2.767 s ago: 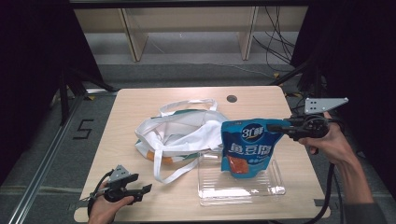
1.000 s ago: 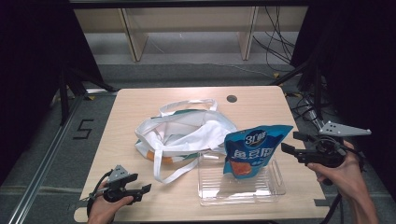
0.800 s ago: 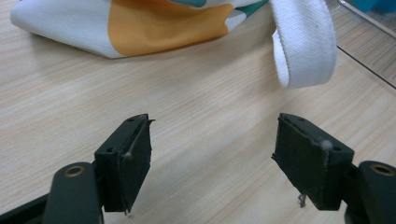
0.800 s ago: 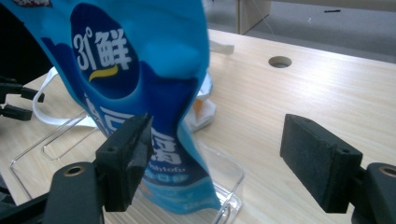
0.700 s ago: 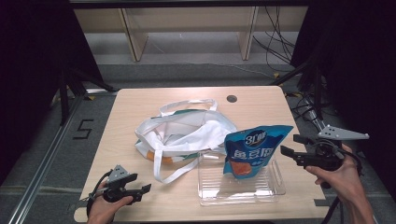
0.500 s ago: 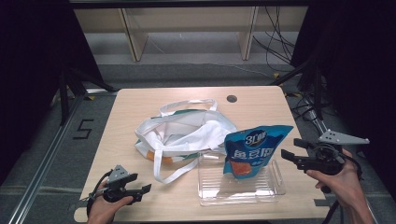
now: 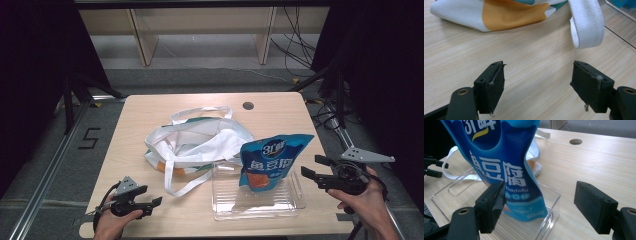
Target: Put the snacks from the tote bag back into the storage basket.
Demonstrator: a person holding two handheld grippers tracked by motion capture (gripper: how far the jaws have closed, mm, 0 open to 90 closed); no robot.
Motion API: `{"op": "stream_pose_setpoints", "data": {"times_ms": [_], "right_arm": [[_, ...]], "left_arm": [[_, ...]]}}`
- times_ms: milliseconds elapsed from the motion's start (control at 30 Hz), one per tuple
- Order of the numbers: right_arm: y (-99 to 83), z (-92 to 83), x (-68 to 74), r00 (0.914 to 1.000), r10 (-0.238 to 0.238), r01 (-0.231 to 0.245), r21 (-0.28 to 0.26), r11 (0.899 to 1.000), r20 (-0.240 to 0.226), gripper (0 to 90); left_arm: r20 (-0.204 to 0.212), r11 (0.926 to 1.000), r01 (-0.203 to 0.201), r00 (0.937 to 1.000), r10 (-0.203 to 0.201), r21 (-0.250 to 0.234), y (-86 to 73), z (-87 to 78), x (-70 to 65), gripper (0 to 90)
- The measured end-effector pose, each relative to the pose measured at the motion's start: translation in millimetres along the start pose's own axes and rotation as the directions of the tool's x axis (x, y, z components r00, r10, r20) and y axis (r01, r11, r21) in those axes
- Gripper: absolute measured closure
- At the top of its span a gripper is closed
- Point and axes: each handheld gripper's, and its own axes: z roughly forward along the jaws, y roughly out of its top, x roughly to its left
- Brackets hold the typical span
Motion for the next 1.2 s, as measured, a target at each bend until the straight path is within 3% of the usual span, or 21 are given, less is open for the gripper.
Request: {"op": "stream_pose_setpoints", "data": {"times_ms": [33, 67, 100, 167, 300, 333, 367, 400, 433, 467, 500, 533, 567, 667, 833, 900, 1000, 1033, 1067, 1100, 1200], "right_arm": [[-0.9, -1.1, 1.9, 0.9996, 0.025, -0.025, 0.001, 1.0, -0.014, 26.2], [-2.1, -4.2, 1.9, 0.9996, 0.029, -0.029, 0.011, 1.0, 0.005, 26.1], [-2.7, -4.7, -0.2, 1.0, 0.006, -0.006, -0.003, 1.0, 0.002, 26.0], [-4.1, -5.4, 0.4, 0.9998, 0.018, -0.018, -0.007, 1.0, -0.001, 25.8], [-9.4, -6.9, 2.8, 0.9993, 0.035, -0.035, 0.005, 0.999, 0.016, 25.3], [-10.9, -5.5, 2.2, 0.9997, 0.015, -0.015, -0.003, 1.0, 0.016, 24.9], [-12.4, -5.2, 5.2, 0.9987, 0.05, -0.05, -0.003, 0.999, 0.013, 25.0], [-13.7, -3.9, 4.7, 0.9997, 0.016, -0.016, -0.01, 1.0, 0.017, 25.0], [-15.2, -4.1, 6.6, 0.9996, 0.025, -0.025, 0.001, 1.0, 0.009, 25.0], [-16.9, -4.5, 11.0, 0.9987, 0.05, -0.05, 0.005, 0.999, 0.014, 25.0], [-18.4, -3.4, 10.1, 0.9996, 0.022, -0.022, -0.003, 1.0, 0.018, 25.0], [-20.2, -3.2, 13.1, 0.9987, 0.049, -0.049, -0.005, 0.999, 0.01, 25.0], [-21.4, -3.2, 12.1, 0.9996, 0.016, -0.016, -0.001, 1.0, 0.024, 25.0], [-26.4, -4.4, 19.2, 0.998, 0.05, -0.051, 0.01, 0.999, 0.039, 24.9], [-37.6, -10.2, 24.5, 0.9978, 0.032, -0.032, 0.0, 0.999, 0.058, 24.9], [-43.3, -11.7, 30.9, 0.9959, 0.07, -0.071, 0.004, 0.997, 0.057, 25.0], [-52.0, -12.4, 38.0, 0.9948, 0.078, -0.078, 0.005, 0.997, 0.066, 24.7], [-53.8, -13.5, 39.8, 0.9943, 0.079, -0.08, 0.013, 0.997, 0.071, 24.2], [-57.0, -11.9, 38.5, 0.9965, 0.042, -0.042, 0.003, 0.999, 0.073, 23.9], [-58.4, -13.9, 42.4, 0.9947, 0.068, -0.069, 0.018, 0.997, 0.077, 23.8], [-65.1, -14.7, 45.0, 0.9936, 0.048, -0.051, 0.021, 0.998, 0.102, 23.3]], "left_arm": [[0.0, 1.0, 0.0, 1.0, 0.0, 0.001, 0.9, 0.4, -0.3, 25.2], [-0.003, 1.0, -0.002, 1.0, 0.002, -0.006, 0.9, 0.7, -0.8, 25.0], [-0.003, 0.9997, -0.021, 0.9998, 0.021, 0.011, 1.5, -0.2, 0.3, 24.9], [0.006, 0.9987, -0.04, 0.9992, 0.04, 0.032, 1.2, -0.8, 1.3, 24.8], [0.0, 0.9994, -0.02, 0.9998, 0.02, 0.028, 0.7, -1.9, 0.3, 24.3], [0.002, 0.9993, -0.023, 0.9997, 0.022, 0.029, 0.6, -1.9, 0.7, 24.1], [-0.006, 0.9992, -0.033, 0.9994, 0.033, 0.024, 0.5, -1.6, 0.6, 24.0], [-0.006, 0.9985, -0.04, 0.9992, 0.04, 0.038, 1.5, -2.0, 0.7, 22.8], [-0.008, 0.9999, -0.01, 0.9999, 0.01, 0.011, 0.8, 0.3, -1.8, 21.4], [-0.006, 0.9994, -0.032, 0.9995, 0.032, 0.015, 0.7, 0.0, -0.9, 21.6], [-0.002, 0.9984, -0.048, 0.9989, 0.048, 0.032, 1.3, -1.1, -0.4, 21.6], [-0.003, 0.9984, -0.041, 0.9992, 0.041, 0.04, 1.5, -1.2, -1.1, 21.7], [-0.004, 0.998, -0.047, 0.9989, 0.048, 0.042, 1.6, -1.4, -0.9, 21.6], [-0.003, 0.9984, -0.048, 0.9988, 0.049, 0.028, 1.1, -1.1, -0.2, 21.6], [-0.007, 0.9986, -0.04, 0.9992, 0.041, 0.034, 1.6, -1.4, -1.2, 21.6], [-0.007, 0.9978, -0.051, 0.9987, 0.051, 0.042, 1.6, -2.0, -0.8, 21.6], [-0.018, 0.9996, -0.021, 0.9996, 0.022, 0.016, 0.3, -0.4, -2.2, 21.6], [-0.024, 0.9992, -0.035, 0.9991, 0.035, 0.021, 0.6, -1.0, -1.4, 21.6], [-0.015, 0.9986, -0.043, 0.9989, 0.043, 0.032, 0.9, -2.0, -0.9, 21.6], [-0.015, 0.998, -0.05, 0.9986, 0.051, 0.038, 1.1, -2.5, -0.4, 21.5], [-0.02, 0.9993, -0.033, 0.9992, 0.034, 0.018, 0.8, -1.3, -2.0, 21.5]]}}
